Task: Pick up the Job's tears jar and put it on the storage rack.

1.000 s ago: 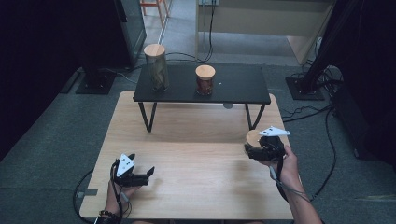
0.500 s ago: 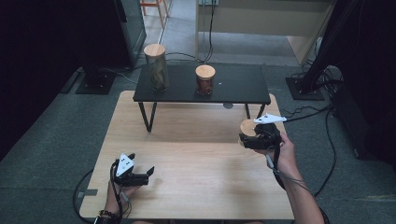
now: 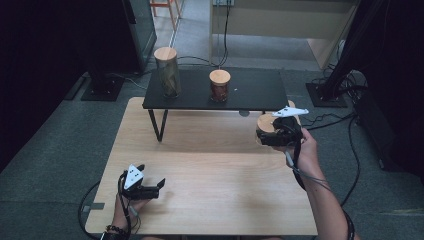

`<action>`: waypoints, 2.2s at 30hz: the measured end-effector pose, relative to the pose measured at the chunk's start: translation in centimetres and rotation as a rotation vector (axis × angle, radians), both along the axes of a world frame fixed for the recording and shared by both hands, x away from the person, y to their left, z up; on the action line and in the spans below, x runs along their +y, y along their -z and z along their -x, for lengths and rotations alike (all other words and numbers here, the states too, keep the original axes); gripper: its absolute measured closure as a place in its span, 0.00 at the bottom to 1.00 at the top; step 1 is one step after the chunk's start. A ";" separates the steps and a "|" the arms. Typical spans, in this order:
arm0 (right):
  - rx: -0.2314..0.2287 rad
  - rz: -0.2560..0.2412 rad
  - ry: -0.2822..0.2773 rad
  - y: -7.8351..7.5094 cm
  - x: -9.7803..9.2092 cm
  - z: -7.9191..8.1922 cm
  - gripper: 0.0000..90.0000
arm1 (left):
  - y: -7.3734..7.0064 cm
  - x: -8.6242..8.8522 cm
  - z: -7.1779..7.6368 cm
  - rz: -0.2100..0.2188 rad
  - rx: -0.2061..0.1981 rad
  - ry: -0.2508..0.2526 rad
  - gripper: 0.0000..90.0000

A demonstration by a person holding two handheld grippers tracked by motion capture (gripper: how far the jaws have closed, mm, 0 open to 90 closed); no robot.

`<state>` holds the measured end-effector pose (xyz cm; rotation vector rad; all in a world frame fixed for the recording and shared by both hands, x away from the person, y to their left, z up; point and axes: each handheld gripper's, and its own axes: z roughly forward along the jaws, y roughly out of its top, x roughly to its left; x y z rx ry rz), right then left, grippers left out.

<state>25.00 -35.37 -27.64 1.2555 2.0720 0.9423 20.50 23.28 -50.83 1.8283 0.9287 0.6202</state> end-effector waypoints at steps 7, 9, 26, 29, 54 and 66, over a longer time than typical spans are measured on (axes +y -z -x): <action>-0.006 0.006 0.000 -2.0 0.4 -1.5 0.28 | 0.0 0.0 0.0 -0.001 -0.001 0.000 0.00; -0.007 0.004 0.001 -2.3 0.5 -1.7 0.28 | 0.0 0.0 0.0 0.001 -0.001 0.000 0.00; -0.013 0.004 0.047 -4.4 1.5 -6.2 0.28 | 0.0 -0.2 0.0 -0.010 -0.002 0.002 0.00; -0.003 0.010 0.057 -4.3 1.7 -7.2 0.28 | 0.0 -0.2 0.0 -0.011 -0.003 0.001 0.00; 0.026 -0.044 0.089 -4.4 1.1 -12.9 0.28 | -0.1 -0.2 -0.1 -0.017 0.000 0.006 0.00; 0.011 -0.058 0.110 -3.9 1.4 -13.7 0.28 | -0.1 -0.2 -0.1 -0.018 -0.002 0.005 0.00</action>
